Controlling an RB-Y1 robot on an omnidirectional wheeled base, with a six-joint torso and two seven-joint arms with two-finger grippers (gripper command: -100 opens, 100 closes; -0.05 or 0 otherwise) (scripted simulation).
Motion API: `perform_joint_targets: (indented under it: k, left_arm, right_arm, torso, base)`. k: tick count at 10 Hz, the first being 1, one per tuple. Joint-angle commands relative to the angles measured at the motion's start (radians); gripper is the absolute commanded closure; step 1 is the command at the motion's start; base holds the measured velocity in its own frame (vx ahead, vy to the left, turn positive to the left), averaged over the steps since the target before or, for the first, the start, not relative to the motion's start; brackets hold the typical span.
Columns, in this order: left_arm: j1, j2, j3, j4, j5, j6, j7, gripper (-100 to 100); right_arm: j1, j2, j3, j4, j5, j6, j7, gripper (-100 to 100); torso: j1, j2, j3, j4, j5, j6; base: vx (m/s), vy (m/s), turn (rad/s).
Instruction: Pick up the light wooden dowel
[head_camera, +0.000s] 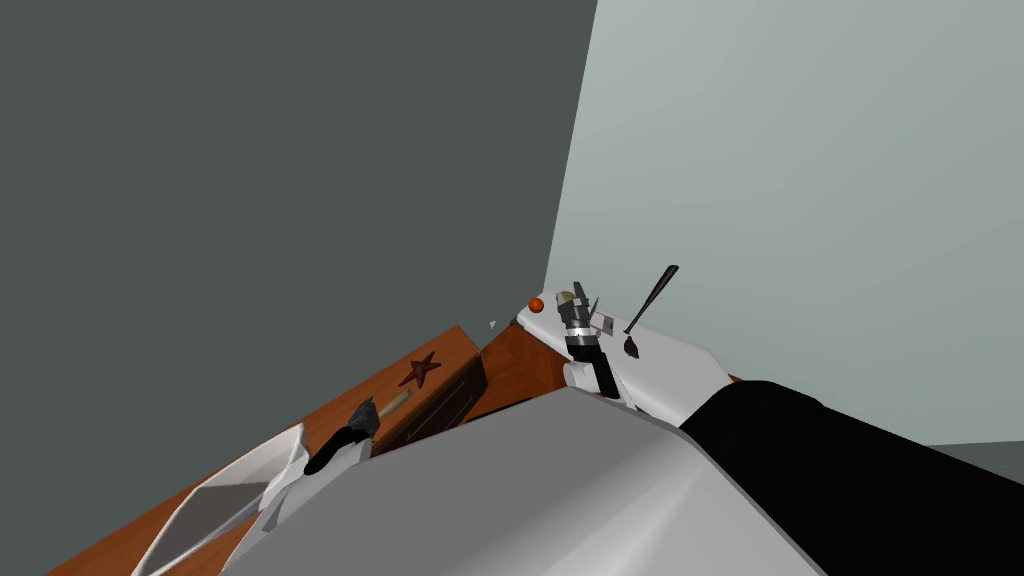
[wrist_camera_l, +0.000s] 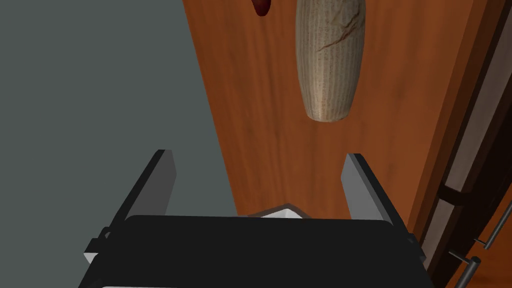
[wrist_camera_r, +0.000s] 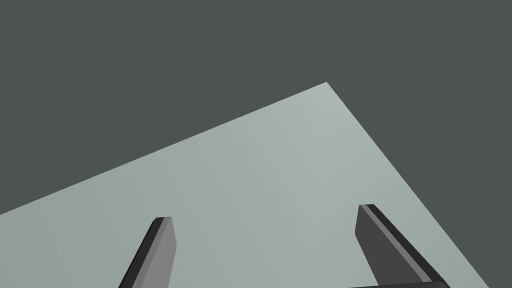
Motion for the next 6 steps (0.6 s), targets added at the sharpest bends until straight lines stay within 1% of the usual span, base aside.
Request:
perform_joint_targets:
  k: [1,2,4,5,6]
  left_arm:
    - [-0.029,0.001,0.013,0.050,0.004,0.025,0.002,-100]
    - [-0.029,0.001,0.013,0.057,0.004,0.025,0.002,-100]
    - [-0.052,0.006,0.024,0.111,0.013,0.050,0.005,-100]
    - [-0.052,0.006,0.024,0.111,0.013,0.050,0.005,-100]
    - [-0.062,0.008,0.029,0.134,0.017,0.061,0.006,-100]
  right_arm:
    - [0.000,0.000,0.000,0.000,0.000,0.000,0.000,0]
    - [0.000,0.000,0.000,0.000,0.000,0.000,0.000,0]
    - [0.000,0.000,0.000,0.000,0.000,0.000,0.000,0]
    - [0.000,0.000,0.000,0.000,0.000,0.000,0.000,0]
    - [0.000,0.000,0.000,0.000,0.000,0.000,0.000,0]
  torso:
    - [0.000,0.000,0.000,0.000,0.000,0.000]
    - [0.000,0.000,0.000,0.000,0.000,0.000]
    - [0.001,0.002,0.001,0.000,0.000,0.000]
    - [0.001,0.001,0.001,0.000,0.000,0.000]
    - [0.001,0.002,0.001,0.000,0.000,0.000]
  base:
    - [0.061,-0.012,-0.120]
    - [0.043,-0.005,-0.049]
    - [0.044,-0.005,-0.097]
    - [0.039,-0.004,-0.042]
    - [0.035,-0.001,-0.048]
